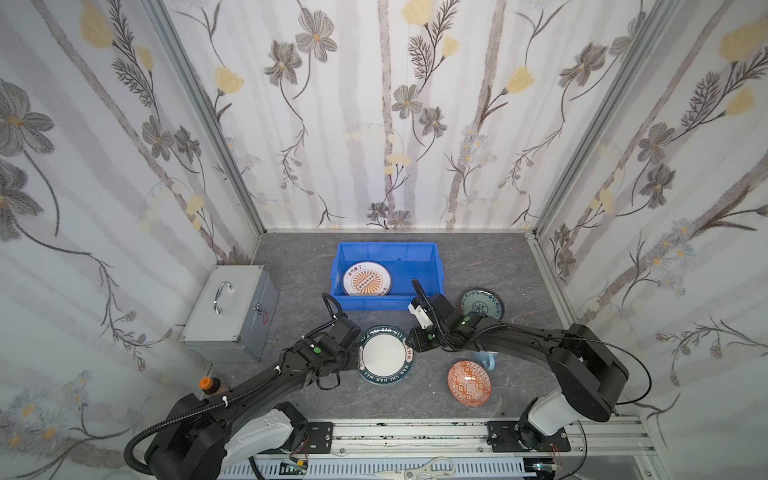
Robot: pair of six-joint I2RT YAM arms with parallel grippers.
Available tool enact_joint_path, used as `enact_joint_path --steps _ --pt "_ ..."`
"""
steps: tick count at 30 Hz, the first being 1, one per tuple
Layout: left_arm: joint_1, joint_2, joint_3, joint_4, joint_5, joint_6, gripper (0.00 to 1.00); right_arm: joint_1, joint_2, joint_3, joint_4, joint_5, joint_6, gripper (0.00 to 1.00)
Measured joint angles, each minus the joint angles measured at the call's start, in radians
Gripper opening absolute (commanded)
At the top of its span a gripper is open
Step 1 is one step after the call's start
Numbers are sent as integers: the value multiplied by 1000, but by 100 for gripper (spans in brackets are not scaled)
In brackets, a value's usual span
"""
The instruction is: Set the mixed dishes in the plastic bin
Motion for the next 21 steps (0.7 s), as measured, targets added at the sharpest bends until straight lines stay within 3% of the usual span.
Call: enact_joint_path --steps 21 --pt "0 70 -6 75 22 0 7 0 -1 15 -7 7 0 40"
